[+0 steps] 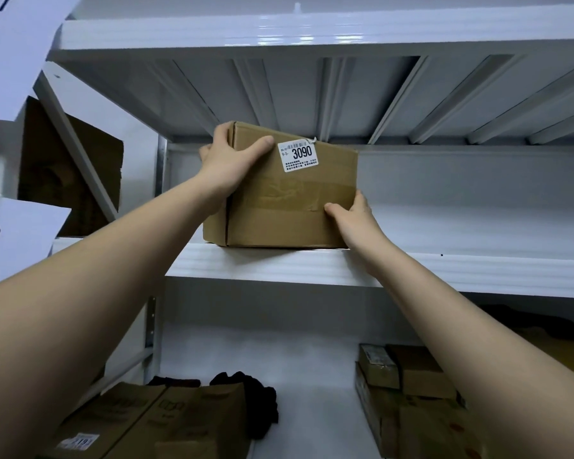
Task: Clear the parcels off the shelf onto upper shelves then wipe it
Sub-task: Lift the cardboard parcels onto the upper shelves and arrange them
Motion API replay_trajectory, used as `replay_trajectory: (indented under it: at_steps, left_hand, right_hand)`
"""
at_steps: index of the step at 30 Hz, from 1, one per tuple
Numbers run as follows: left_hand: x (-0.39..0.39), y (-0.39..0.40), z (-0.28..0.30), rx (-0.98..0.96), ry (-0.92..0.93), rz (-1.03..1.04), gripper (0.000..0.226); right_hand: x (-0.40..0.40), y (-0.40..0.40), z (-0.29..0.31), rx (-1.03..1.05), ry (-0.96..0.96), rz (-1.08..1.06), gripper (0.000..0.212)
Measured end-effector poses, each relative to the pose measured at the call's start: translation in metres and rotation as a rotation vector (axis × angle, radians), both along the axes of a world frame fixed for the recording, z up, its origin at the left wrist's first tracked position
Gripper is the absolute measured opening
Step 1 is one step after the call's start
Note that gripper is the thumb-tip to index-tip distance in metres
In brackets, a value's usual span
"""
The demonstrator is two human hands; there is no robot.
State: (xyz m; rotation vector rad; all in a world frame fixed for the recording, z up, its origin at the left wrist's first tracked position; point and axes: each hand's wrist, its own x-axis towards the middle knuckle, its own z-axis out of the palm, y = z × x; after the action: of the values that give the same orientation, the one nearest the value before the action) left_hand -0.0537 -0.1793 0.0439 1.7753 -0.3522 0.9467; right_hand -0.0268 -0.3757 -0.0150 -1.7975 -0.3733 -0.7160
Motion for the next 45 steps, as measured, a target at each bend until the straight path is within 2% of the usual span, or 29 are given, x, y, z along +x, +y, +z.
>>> replay_trajectory:
  at_steps: [9,12,14,16,18,21,23,24,26,28,33,37,39,41,45]
  left_hand:
    - [0.039,0.063,0.011,0.126,0.007,0.237,0.095]
    - [0.050,0.087,0.016,0.213,-0.001,0.375,0.086]
    - [0.060,0.107,0.021,0.337,-0.030,0.524,0.077]
    - [0.072,0.123,0.023,0.501,-0.024,0.640,0.071]
    - [0.085,0.140,0.027,0.626,0.023,0.698,0.068]
    - [0.108,0.161,0.033,0.777,0.128,0.717,0.067]
    - [0.122,0.176,0.036,0.791,0.163,0.700,0.066]
    - [0.130,0.181,0.037,0.782,0.176,0.695,0.065]
    - [0.139,0.184,0.033,0.758,0.202,0.706,0.065]
    - [0.150,0.187,0.031,0.735,0.232,0.728,0.066]
    - [0.173,0.209,0.035,0.781,0.319,0.817,0.063]
    - [0.190,0.227,0.041,0.834,0.376,0.835,0.065]
    - [0.200,0.234,0.044,0.868,0.400,0.913,0.067]
    - [0.206,0.243,0.047,0.923,0.434,0.994,0.063]
    - [0.218,0.256,0.052,1.001,0.475,1.003,0.062]
  right_hand:
    - [0.024,0.054,0.017,-0.055,0.074,0.012,0.057]
    - [0.037,0.076,0.028,-0.074,0.087,-0.057,0.073]
    - [0.051,0.097,0.037,-0.128,0.098,-0.120,0.076]
    - [0.061,0.118,0.046,-0.255,0.146,-0.130,0.060]
    - [0.067,0.142,0.053,-0.413,0.211,-0.144,0.047]
    - [0.077,0.176,0.060,-0.520,0.248,-0.164,0.044]
    - [0.089,0.198,0.061,-0.526,0.255,-0.159,0.041]
    - [0.097,0.207,0.062,-0.514,0.248,-0.161,0.047]
    - [0.108,0.222,0.061,-0.465,0.228,-0.163,0.074]
    - [0.120,0.235,0.063,-0.431,0.216,-0.156,0.087]
    - [0.143,0.250,0.082,-0.496,0.219,-0.164,0.084]
    - [0.161,0.261,0.096,-0.717,0.202,-0.138,0.080]
    - [0.168,0.273,0.099,-0.827,0.174,-0.152,0.076]
    - [0.177,0.284,0.100,-0.878,0.138,-0.165,0.072]
    - [0.191,0.300,0.106,-0.968,0.137,-0.152,0.071]
